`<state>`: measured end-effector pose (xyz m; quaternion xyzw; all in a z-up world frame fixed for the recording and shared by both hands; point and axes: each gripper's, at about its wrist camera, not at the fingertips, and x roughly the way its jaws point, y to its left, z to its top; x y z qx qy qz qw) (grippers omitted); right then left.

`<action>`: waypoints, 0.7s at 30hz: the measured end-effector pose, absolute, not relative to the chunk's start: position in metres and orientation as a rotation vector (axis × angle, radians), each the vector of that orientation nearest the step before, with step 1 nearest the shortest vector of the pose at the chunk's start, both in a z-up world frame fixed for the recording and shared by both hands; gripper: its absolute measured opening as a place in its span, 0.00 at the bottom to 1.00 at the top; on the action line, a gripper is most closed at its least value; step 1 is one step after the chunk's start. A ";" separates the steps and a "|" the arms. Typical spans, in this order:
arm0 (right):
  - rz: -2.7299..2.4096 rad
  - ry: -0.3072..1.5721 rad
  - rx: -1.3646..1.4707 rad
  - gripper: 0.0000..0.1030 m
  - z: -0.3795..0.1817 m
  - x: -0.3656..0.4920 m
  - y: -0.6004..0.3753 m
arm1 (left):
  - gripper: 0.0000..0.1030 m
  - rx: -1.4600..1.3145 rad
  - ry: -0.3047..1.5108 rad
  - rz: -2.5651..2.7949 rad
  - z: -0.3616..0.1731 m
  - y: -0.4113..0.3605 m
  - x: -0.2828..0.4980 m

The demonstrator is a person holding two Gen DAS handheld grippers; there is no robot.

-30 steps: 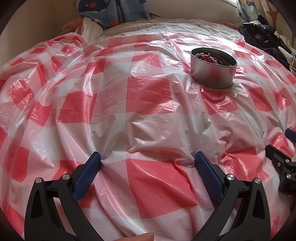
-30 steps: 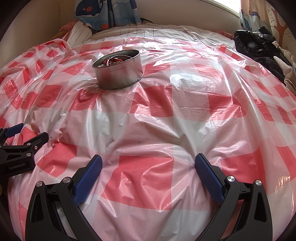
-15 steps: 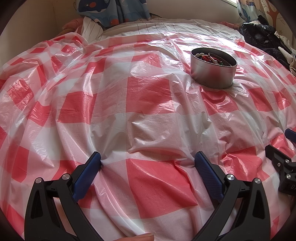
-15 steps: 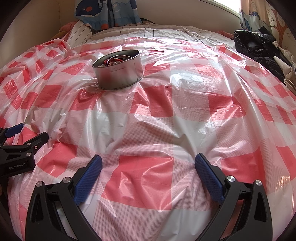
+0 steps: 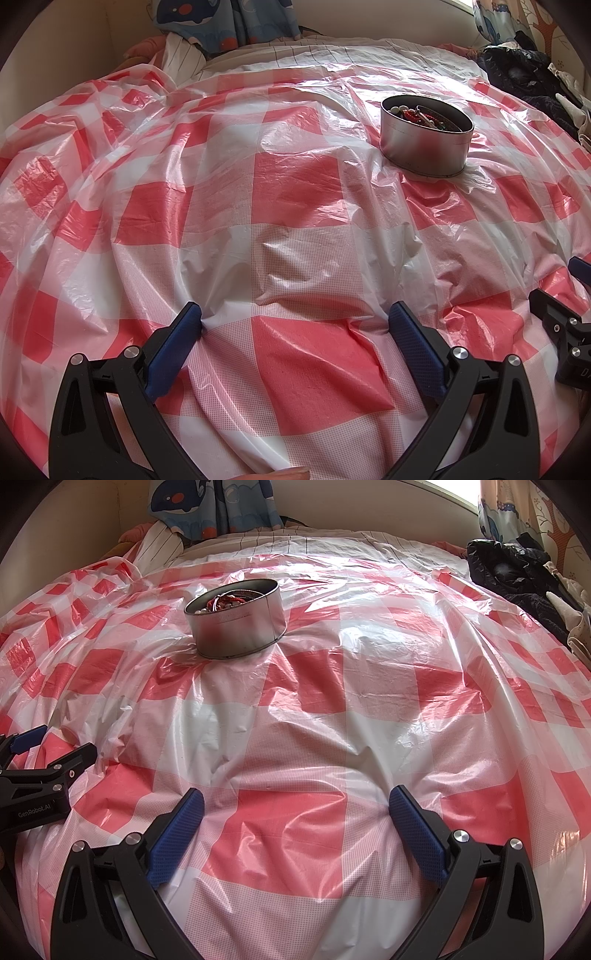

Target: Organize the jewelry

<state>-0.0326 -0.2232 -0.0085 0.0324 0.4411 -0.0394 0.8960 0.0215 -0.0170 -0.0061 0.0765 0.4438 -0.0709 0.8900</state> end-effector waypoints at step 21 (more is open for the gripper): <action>-0.082 0.914 0.067 0.93 -0.009 -0.033 -0.223 | 0.94 0.166 0.918 -0.133 -0.005 -0.017 0.020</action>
